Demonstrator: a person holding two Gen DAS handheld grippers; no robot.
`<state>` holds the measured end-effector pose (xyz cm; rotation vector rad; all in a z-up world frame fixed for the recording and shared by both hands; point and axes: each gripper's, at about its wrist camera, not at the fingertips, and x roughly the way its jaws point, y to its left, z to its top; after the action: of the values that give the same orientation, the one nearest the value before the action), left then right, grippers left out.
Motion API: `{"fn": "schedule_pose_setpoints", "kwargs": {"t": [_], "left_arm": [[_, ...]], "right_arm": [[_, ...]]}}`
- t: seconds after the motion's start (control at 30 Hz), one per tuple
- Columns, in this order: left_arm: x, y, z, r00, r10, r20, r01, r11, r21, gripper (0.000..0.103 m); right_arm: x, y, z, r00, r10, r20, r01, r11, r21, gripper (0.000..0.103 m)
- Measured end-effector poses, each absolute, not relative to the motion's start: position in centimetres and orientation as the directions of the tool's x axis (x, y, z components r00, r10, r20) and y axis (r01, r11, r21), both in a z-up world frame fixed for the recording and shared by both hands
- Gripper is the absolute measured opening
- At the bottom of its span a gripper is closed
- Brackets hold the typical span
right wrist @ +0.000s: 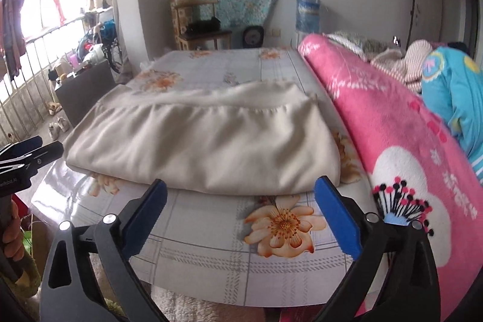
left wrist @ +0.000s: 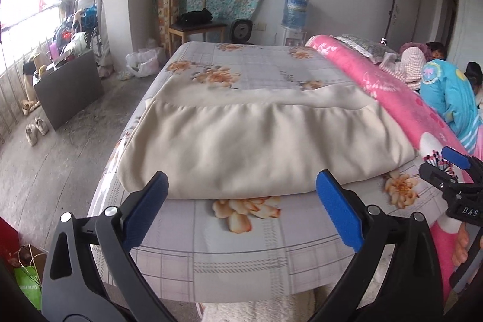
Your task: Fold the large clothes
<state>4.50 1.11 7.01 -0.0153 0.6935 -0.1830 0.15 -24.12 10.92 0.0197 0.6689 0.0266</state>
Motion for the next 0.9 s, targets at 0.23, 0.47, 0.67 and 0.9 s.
{"fn": "schedule_pose_setpoints", "kwargs": {"t": [0.23, 0.47, 0.67, 0.9], "left_arm": [[3.4, -1.3, 8.4, 0.793, -0.077, -0.604, 0.114, 0.993, 0.022, 0.095], [3.4, -1.7, 8.1, 0.771, -0.087, -0.631, 0.077, 0.996, -0.043, 0.095], [3.5, -2.1, 8.4, 0.766, -0.042, -0.641, 0.071, 0.997, 0.019, 0.095], [3.6, -2.9, 7.4, 0.731, 0.004, -0.682, 0.039, 0.998, 0.048, 0.095]], "right_arm": [[-1.0, -22.8, 12.8, 0.816, -0.009, -0.578, -0.006, 1.0, -0.024, 0.097], [-1.1, -23.2, 12.7, 0.814, -0.062, -0.578, 0.062, 0.998, -0.02, 0.097], [-1.6, -23.6, 13.3, 0.825, -0.105, -0.555, 0.108, 0.994, -0.028, 0.097], [-0.7, -23.0, 12.2, 0.779, -0.124, -0.615, 0.121, 0.992, -0.046, 0.097]]}}
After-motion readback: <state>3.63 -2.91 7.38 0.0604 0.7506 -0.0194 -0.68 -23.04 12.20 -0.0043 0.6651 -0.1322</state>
